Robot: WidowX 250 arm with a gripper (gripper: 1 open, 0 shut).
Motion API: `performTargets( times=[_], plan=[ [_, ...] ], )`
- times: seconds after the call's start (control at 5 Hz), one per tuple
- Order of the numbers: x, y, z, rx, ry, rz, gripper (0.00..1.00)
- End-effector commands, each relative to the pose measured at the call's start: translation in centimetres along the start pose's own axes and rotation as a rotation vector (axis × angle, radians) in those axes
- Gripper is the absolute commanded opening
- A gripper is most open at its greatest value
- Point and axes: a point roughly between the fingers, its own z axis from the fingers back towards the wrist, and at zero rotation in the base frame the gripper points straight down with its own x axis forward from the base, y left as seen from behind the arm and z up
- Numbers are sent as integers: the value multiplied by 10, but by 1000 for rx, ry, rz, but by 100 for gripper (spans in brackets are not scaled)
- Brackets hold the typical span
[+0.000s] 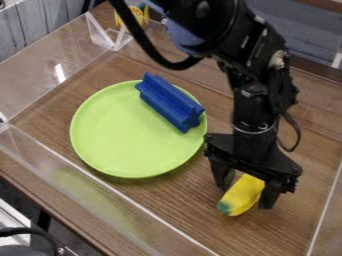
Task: Remove the banana from inside the green plate and put it on the table
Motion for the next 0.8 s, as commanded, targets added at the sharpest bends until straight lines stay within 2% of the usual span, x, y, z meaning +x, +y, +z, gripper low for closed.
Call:
performTargets(
  times=[0.0, 0.4, 0.6],
  plan=[
    [8, -1, 9, -6, -28, -9, 0],
    [24, 10, 32, 10, -27, -56, 0],
    [26, 21, 40, 22, -32, -28, 0]
  ],
)
